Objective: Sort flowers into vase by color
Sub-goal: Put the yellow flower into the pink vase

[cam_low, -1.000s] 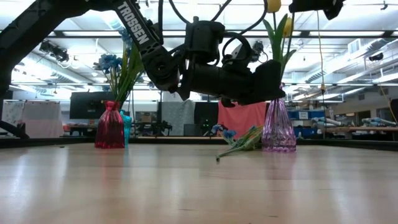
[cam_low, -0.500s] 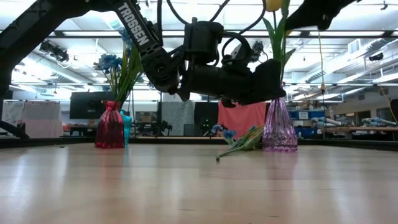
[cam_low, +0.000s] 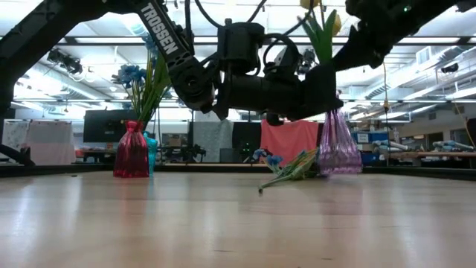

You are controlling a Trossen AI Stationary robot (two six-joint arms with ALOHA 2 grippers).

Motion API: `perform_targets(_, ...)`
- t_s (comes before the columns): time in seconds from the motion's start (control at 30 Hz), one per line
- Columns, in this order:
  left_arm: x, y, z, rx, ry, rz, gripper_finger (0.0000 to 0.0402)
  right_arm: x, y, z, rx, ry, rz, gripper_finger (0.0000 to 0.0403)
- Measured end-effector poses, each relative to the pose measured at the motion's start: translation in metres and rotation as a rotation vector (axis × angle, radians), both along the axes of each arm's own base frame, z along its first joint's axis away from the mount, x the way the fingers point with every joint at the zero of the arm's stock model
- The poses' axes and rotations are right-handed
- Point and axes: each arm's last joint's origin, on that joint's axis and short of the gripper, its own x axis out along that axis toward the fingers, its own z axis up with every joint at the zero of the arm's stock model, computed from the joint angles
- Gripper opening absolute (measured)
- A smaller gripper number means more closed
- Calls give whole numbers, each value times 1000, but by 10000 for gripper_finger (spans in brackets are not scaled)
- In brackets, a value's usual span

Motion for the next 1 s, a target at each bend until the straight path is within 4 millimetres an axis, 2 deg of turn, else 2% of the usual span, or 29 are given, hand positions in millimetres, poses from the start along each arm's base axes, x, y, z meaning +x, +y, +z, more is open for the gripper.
perform_targets(0.33,0,0,4,8,-40,-5,122,0,0,-10,13,74,-25,25)
perform_targets(0.73,0,-1,5,32,-43,-13,122,-1,1,-11,44,95,3,28)
perform_targets(0.87,0,0,5,32,-51,-11,122,-3,1,-14,45,127,14,56)
perform_targets(1.0,0,0,5,26,-47,-11,122,-6,1,-14,60,146,15,113)
